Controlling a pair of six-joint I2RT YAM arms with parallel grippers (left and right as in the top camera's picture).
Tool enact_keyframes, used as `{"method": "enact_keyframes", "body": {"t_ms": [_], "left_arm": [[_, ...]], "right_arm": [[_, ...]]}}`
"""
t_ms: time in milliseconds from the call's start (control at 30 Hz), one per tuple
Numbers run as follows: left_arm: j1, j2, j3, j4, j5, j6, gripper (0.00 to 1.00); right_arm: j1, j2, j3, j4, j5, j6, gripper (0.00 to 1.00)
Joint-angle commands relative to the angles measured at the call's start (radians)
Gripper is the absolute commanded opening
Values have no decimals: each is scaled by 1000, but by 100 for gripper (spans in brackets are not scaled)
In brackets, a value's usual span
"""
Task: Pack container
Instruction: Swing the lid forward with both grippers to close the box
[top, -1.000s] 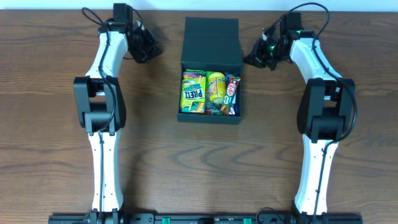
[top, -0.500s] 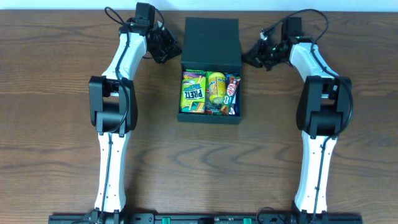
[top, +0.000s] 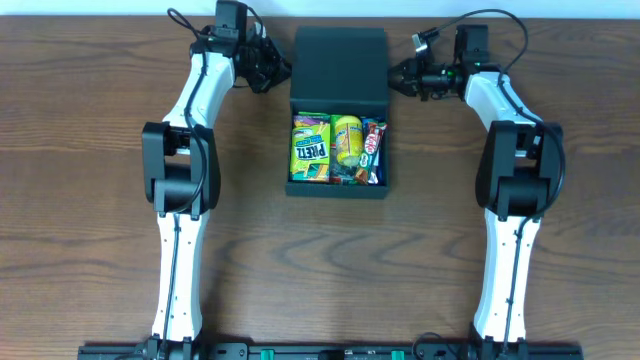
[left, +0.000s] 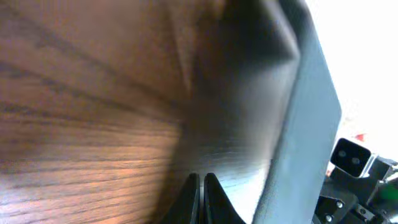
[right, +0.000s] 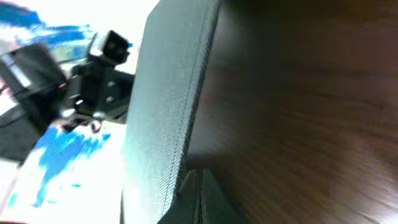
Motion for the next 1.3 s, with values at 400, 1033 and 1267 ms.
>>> {"method": "enact_keyframes", "body": {"t_ms": [400,1033,1267], "left_arm": [[15,1,192,4,254,187,6],[12,-93,466,-553,-24,739,6],[12,-109,466,-581,-24,785,6]], "right_arm": [[-11,-120,7,53,-188,-21,2],[1,-258,7,-79,-185,-22,2],[23,-259,7,-191,-186,-22,2]]}}
